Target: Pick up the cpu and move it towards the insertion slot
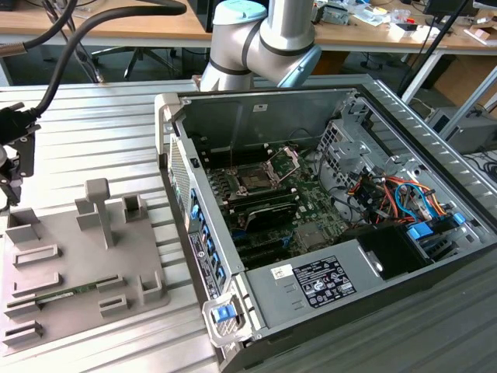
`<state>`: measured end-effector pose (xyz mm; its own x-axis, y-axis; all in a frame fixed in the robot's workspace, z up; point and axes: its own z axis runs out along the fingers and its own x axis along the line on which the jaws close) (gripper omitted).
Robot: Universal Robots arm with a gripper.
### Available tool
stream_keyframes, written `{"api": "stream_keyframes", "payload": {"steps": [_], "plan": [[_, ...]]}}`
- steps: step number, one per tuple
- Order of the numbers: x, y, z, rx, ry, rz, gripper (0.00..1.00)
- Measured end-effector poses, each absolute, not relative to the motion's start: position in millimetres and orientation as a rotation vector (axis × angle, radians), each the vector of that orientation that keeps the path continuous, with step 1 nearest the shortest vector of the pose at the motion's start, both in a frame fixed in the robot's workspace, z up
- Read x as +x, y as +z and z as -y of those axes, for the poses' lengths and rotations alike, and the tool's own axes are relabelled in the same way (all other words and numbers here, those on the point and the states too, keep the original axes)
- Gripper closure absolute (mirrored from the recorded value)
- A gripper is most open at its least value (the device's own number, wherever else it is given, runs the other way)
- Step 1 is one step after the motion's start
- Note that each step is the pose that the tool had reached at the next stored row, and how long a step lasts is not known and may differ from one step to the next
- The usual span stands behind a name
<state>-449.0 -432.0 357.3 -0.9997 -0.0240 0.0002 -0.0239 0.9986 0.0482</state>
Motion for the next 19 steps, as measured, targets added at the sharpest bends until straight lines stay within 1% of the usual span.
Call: {"api": "stream_keyframes", "payload": {"steps": [19], "plan": [[-448.9,363.3,432.0,0.038,-0.076,3.14,0.45]]}}
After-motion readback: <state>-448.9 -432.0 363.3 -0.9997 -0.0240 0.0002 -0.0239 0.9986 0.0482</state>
